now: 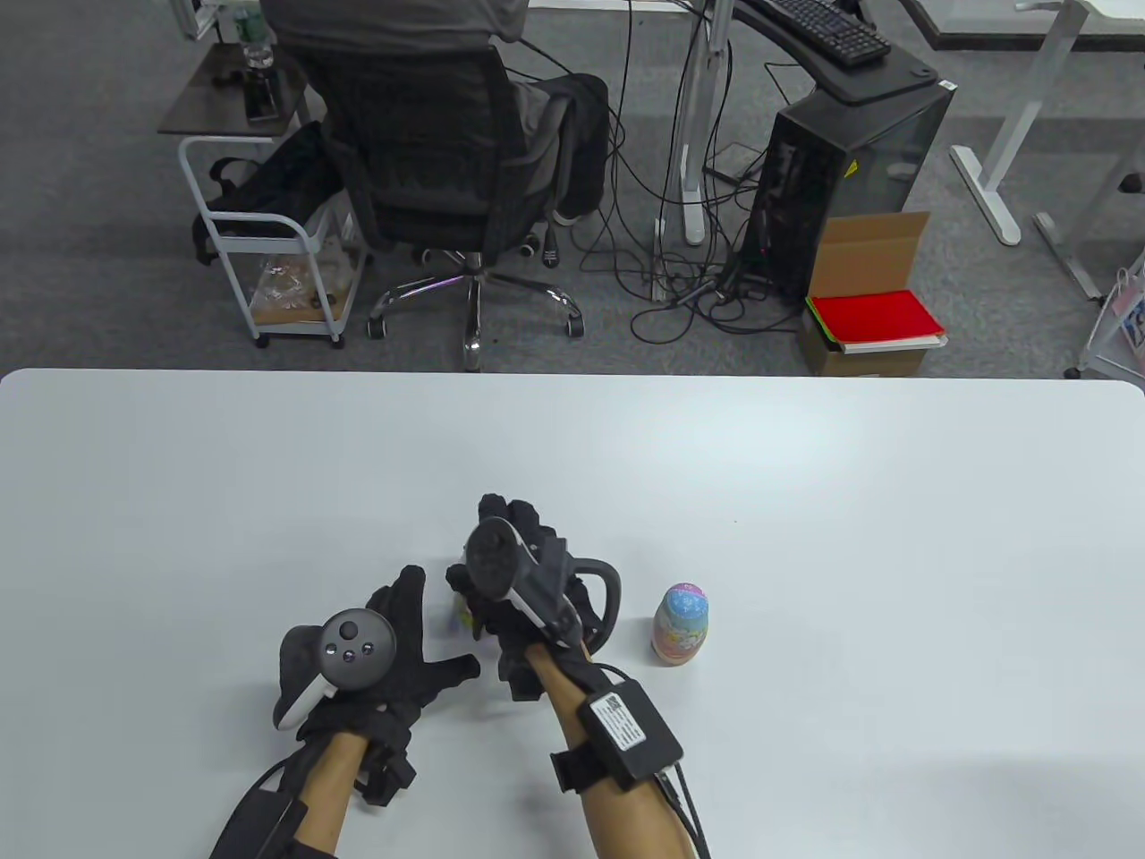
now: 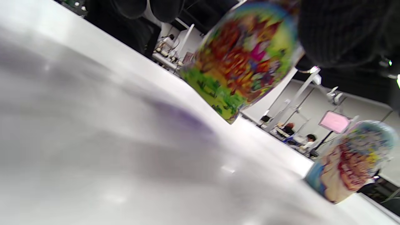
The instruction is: Nest individual Russian dolls into a nested set
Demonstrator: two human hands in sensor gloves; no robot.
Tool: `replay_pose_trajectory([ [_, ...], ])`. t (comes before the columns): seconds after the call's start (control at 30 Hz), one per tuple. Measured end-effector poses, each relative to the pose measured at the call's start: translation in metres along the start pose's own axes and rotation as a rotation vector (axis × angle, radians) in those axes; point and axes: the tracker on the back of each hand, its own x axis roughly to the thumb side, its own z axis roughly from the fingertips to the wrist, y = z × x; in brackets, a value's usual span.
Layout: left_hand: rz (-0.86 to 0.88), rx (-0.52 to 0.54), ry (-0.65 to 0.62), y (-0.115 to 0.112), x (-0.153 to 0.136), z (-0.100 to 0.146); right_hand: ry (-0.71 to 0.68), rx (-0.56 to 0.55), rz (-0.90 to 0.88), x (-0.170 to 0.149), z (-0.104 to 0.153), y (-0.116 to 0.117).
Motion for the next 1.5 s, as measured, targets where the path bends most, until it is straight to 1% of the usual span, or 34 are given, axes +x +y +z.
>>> replay_pose_trajectory([
  [0.07, 0.046, 0.015, -0.109, 0.001, 0.009, -0.001, -0.023, 0.028, -0.171, -0.017, 0.019, -0.018],
  [0.1, 0.061, -0.004, -0.134, 0.0, 0.015, 0.0, -0.057, 0.05, -0.258, -0.026, 0.027, -0.025],
  [0.13, 0.074, -0.048, -0.185, -0.002, 0.021, -0.001, -0.091, 0.071, -0.339, -0.036, 0.035, -0.032],
  [0.2, 0.134, -0.097, -0.248, -0.006, 0.032, 0.0, -0.093, 0.084, -0.424, -0.051, 0.045, -0.04],
  [0.27, 0.1, -0.052, -0.273, -0.011, 0.041, 0.003, -0.116, 0.143, -0.431, -0.064, 0.048, -0.045],
  [0.33, 0.065, -0.038, -0.284, -0.013, 0.052, 0.002, -0.113, 0.133, -0.457, -0.072, 0.051, -0.047],
  [0.43, 0.111, -0.036, -0.299, -0.013, 0.055, 0.002, -0.122, 0.156, -0.45, -0.077, 0.054, -0.053],
  [0.53, 0.092, -0.038, -0.325, -0.012, 0.058, 0.002, -0.134, 0.164, -0.429, -0.077, 0.055, -0.06],
  [0.6, -0.002, -0.016, -0.371, -0.009, 0.061, 0.007, -0.131, 0.188, -0.49, -0.083, 0.055, -0.061],
  [0.63, -0.044, -0.025, -0.382, -0.008, 0.061, 0.009, -0.135, 0.194, -0.587, -0.088, 0.054, -0.062],
  [0.67, -0.005, -0.013, -0.382, -0.007, 0.06, 0.009, -0.127, 0.21, -0.618, -0.089, 0.054, -0.062],
  [0.7, 0.086, -0.011, -0.355, -0.007, 0.057, 0.008, -0.099, 0.209, -0.596, -0.09, 0.056, -0.065],
  [0.73, 0.108, 0.001, -0.327, -0.005, 0.054, 0.006, -0.086, 0.18, -0.539, -0.088, 0.059, -0.068],
  [0.77, 0.09, 0.024, -0.302, -0.003, 0.051, 0.005, -0.08, 0.125, -0.473, -0.085, 0.062, -0.071],
  [0.8, 0.046, 0.092, -0.258, 0.002, 0.044, 0.004, -0.075, 0.031, -0.348, -0.078, 0.066, -0.073],
  [0.83, 0.029, 0.13, -0.22, 0.004, 0.038, 0.004, -0.078, -0.004, -0.266, -0.074, 0.068, -0.073],
  [0.87, 0.026, 0.176, -0.172, 0.007, 0.029, 0.005, -0.102, -0.011, -0.125, -0.064, 0.071, -0.069],
  [0.9, 0.032, 0.202, -0.149, 0.009, 0.022, 0.006, -0.119, 0.011, -0.053, -0.058, 0.071, -0.062],
  [0.97, 0.06, 0.254, -0.085, 0.013, 0.008, 0.008, -0.097, 0.112, 0.063, -0.042, 0.069, -0.031],
  [1.0, 0.062, 0.264, -0.062, 0.015, 0.002, 0.009, -0.069, 0.17, 0.147, -0.036, 0.067, -0.01],
  [1.03, 0.06, 0.273, -0.048, 0.016, -0.003, 0.01, -0.038, 0.201, 0.24, -0.033, 0.064, 0.01],
  [1.1, 0.062, 0.274, -0.042, 0.017, -0.007, 0.011, -0.014, 0.224, 0.37, -0.031, 0.06, 0.032],
  [1.17, 0.069, 0.256, -0.051, 0.016, -0.005, 0.01, -0.004, 0.222, 0.425, -0.032, 0.056, 0.042],
  [1.2, 0.067, 0.252, -0.055, 0.015, -0.003, 0.01, 0.005, 0.229, 0.411, -0.034, 0.054, 0.044],
  [1.3, 0.03, 0.226, -0.064, 0.01, 0.005, 0.006, 0.039, 0.247, 0.267, -0.04, 0.049, 0.048],
  [1.37, -0.005, 0.221, -0.063, 0.007, 0.009, 0.004, 0.047, 0.116, 0.293, -0.042, 0.05, 0.049],
  [1.43, 0.011, 0.203, -0.07, 0.005, 0.01, 0.004, -0.032, -0.112, 0.497, -0.039, 0.056, 0.044],
  [1.5, 0.014, 0.196, -0.083, 0.006, 0.01, 0.005, -0.099, -0.214, 0.571, -0.036, 0.06, 0.034],
])
